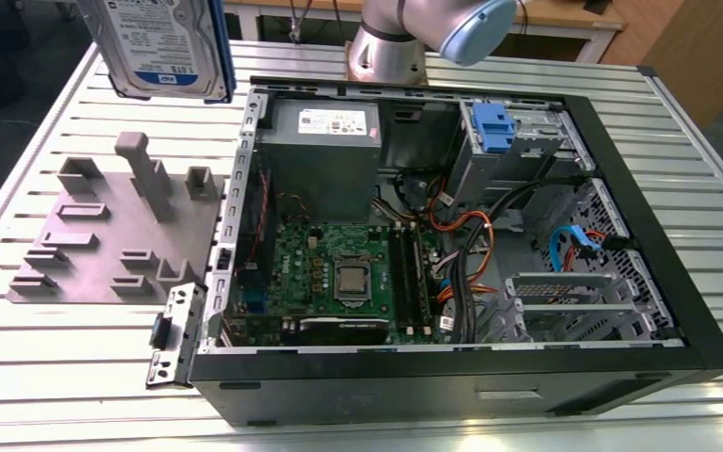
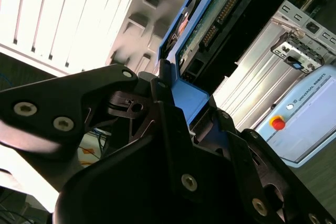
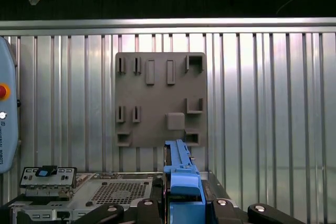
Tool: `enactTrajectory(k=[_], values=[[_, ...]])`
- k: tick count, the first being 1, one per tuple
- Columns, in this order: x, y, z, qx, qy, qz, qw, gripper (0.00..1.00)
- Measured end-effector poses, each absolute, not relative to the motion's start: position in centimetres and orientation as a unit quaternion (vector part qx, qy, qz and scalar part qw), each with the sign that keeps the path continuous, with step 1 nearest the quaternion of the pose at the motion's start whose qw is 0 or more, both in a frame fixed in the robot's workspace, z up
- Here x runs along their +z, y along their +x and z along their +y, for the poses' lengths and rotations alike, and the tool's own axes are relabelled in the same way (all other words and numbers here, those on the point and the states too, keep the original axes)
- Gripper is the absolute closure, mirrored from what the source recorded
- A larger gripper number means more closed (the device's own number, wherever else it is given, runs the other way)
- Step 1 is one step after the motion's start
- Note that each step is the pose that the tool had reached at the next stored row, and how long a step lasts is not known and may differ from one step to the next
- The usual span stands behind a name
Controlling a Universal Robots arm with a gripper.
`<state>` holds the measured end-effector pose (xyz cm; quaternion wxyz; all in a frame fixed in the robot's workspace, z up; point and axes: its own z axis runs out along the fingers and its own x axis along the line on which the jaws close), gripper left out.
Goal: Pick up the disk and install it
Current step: 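Pick up the disk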
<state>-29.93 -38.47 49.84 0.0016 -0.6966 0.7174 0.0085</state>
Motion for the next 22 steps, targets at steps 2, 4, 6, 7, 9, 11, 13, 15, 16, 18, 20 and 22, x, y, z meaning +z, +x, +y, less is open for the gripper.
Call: enactTrajectory(k=[2,4,6,7,9,11,13,15,16,18,20,22], values=[[49.84,-29.77,-38.47,0.008,-0.697,0.717,0.002,0.64],[49.84,-29.63,-38.47,0.008,-0.697,0.717,0.002,0.64],[49.84,-29.5,-38.47,0.008,-0.697,0.717,0.002,0.64],[49.84,-29.44,-38.47,0.008,-0.697,0.717,0.002,0.64],[49.84,-29.41,-38.47,0.008,-0.697,0.717,0.002,0.64],[49.84,-29.38,-38.47,0.008,-0.697,0.717,0.002,0.64],[49.84,-29.36,-38.47,0.008,-0.697,0.717,0.002,0.64],[49.84,-29.29,-38.47,0.008,-0.697,0.717,0.002,0.64],[49.85,-29.25,-38.47,0.008,-0.697,0.717,0.002,0.64],[49.84,-29.17,-38.47,0.008,-0.697,0.717,0.002,0.64],[49.84,-29.08,-38.47,0.008,-0.697,0.717,0.002,0.64],[49.84,-29.0,-38.47,0.008,-0.697,0.717,0.002,0.64]])
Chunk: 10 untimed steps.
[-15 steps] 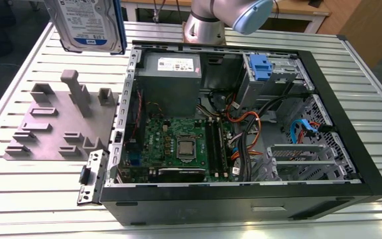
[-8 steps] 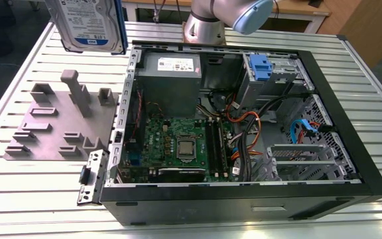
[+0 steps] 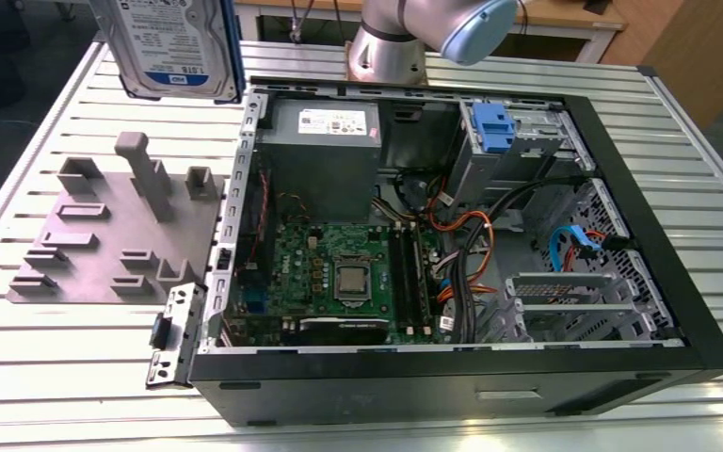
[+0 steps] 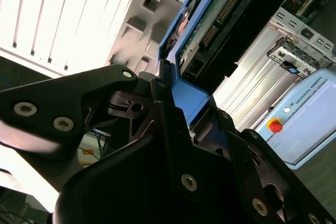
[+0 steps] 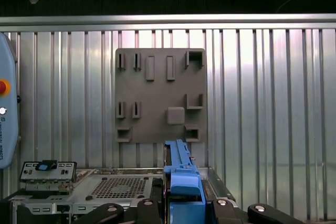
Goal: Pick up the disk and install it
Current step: 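Pick up the disk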
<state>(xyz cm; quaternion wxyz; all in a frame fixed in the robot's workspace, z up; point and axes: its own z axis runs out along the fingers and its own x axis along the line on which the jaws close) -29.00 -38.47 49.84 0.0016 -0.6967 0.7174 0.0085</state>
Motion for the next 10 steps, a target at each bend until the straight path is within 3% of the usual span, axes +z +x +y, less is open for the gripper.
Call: enactTrajectory(k=[10], values=[[49.84,-28.55,-38.47,0.008,-0.697,0.717,0.002,0.64]])
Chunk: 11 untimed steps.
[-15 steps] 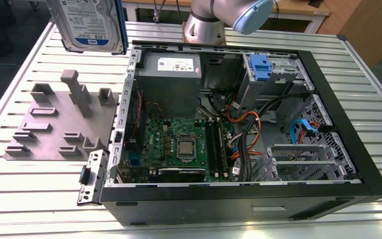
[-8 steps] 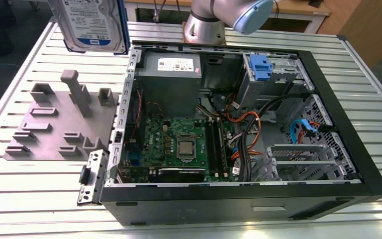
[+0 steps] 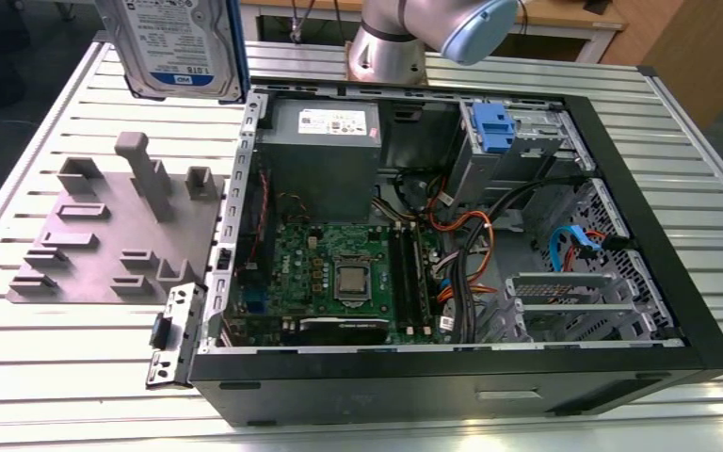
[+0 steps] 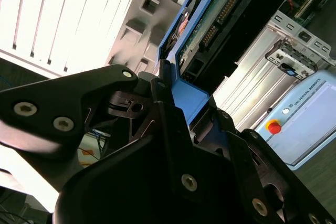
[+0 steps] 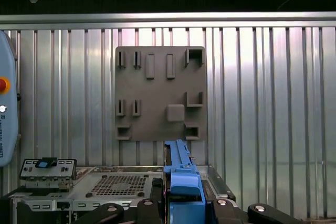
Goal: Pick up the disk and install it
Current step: 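Pick up the disk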
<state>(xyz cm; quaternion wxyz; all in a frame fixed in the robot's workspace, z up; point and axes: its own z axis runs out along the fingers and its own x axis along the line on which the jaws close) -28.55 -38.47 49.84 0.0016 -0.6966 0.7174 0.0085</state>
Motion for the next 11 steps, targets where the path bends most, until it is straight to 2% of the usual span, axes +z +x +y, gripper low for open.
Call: enactTrajectory(k=[11], values=[[49.84,-28.39,-38.47,0.008,-0.697,0.717,0.002,0.64]])
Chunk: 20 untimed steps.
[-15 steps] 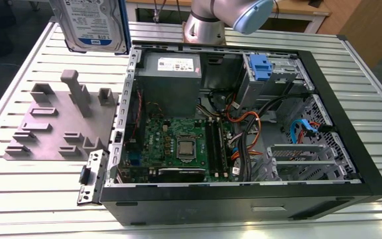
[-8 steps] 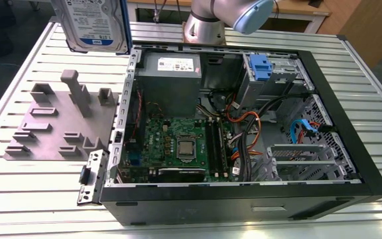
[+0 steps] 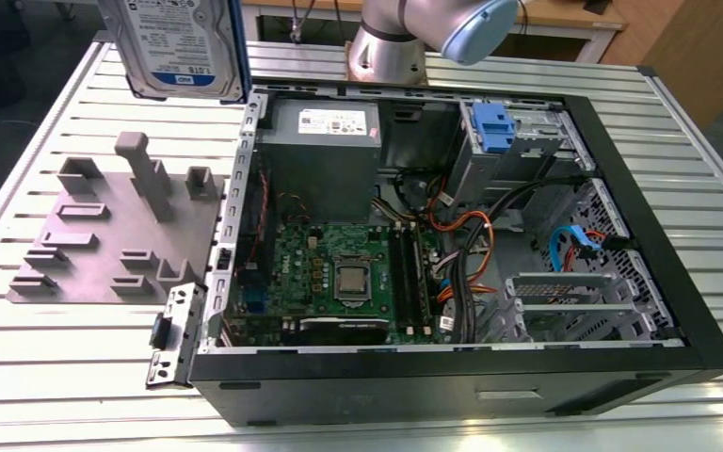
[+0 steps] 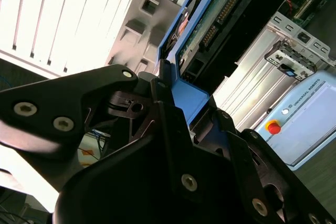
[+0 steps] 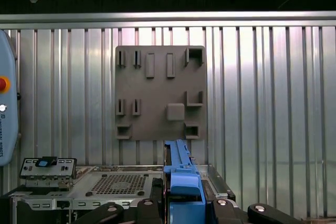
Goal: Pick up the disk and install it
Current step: 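Pick up the disk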
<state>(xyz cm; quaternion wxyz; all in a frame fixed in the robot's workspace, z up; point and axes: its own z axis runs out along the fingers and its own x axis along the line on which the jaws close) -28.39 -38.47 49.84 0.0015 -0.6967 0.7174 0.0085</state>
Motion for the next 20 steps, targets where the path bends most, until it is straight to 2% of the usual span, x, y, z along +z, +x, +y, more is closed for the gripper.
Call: enactTrajectory(k=[20], values=[[49.84,-27.54,-38.47,0.008,-0.697,0.717,0.002,0.64]])
